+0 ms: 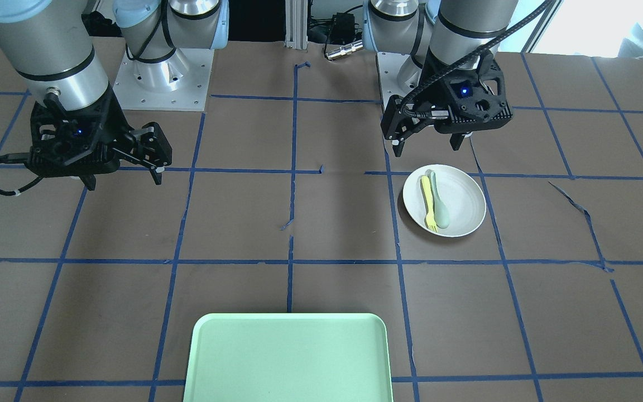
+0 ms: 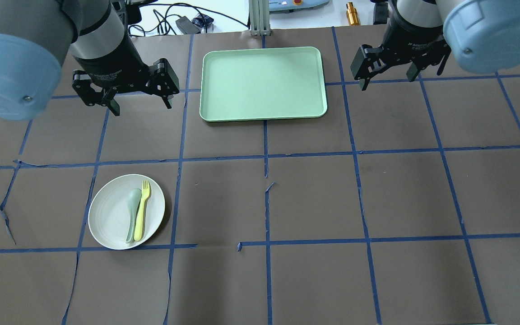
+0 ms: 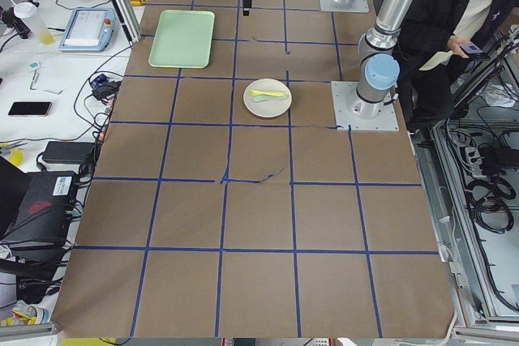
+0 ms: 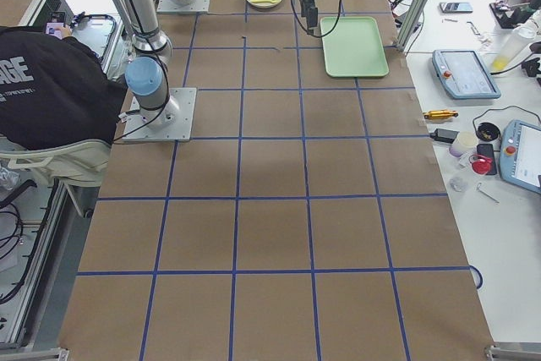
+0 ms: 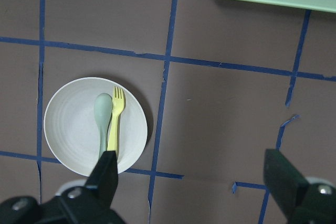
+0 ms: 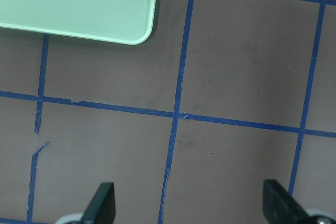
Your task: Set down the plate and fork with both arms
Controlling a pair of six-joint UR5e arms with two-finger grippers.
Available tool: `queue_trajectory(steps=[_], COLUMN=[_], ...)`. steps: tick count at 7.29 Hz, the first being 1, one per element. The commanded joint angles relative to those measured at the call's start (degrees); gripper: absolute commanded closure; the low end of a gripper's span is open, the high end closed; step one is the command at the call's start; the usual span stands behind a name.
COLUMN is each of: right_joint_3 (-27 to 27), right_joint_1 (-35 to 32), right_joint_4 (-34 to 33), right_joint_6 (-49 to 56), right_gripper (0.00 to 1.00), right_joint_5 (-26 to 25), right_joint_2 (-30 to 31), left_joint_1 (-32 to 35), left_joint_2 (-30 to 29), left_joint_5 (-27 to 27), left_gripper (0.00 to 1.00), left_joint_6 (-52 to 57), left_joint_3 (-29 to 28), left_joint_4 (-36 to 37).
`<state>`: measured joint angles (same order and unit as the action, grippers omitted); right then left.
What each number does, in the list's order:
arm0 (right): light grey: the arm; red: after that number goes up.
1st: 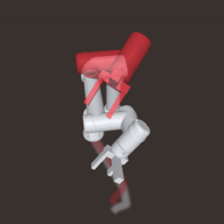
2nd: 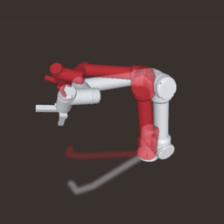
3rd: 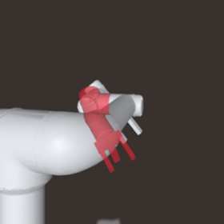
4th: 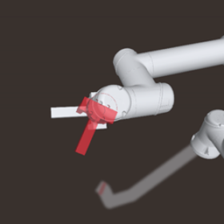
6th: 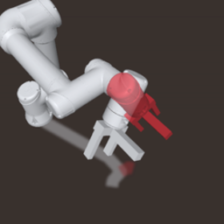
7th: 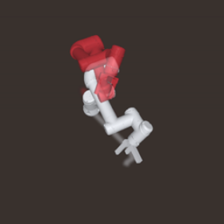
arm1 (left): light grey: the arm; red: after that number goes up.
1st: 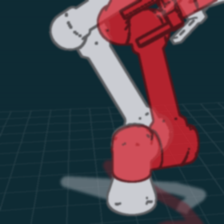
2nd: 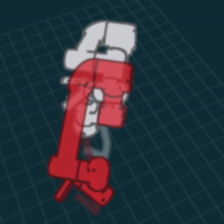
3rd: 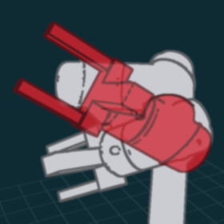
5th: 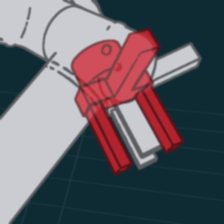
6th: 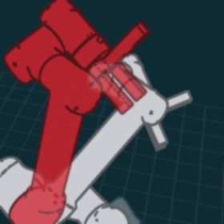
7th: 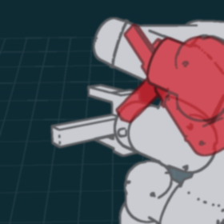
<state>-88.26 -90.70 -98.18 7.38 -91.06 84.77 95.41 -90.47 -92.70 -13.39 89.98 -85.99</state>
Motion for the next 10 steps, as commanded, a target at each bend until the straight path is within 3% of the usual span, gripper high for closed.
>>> queue_trajectory(steps=[1,10], right_joint_3=[0.0,-0.2], right_joint_1=[0.0,0.0], right_joint_4=[0.1,0.9], right_joint_6=[0.1,0.2], right_gripper=[0.0,0.0], right_joint_5=[0.0,0.2], right_joint_2=[0.3,1.0], left_joint_1=[0.0,0.0], left_joint_2=[-0.3,0.1], left_joint_5=[-0.2,0.2], left_gripper=[0.0,0.0], left_joint_6=[0.0,0.1], left_joint_3=[0.4,1.0], left_joint_4=[-0.2,-0.1])
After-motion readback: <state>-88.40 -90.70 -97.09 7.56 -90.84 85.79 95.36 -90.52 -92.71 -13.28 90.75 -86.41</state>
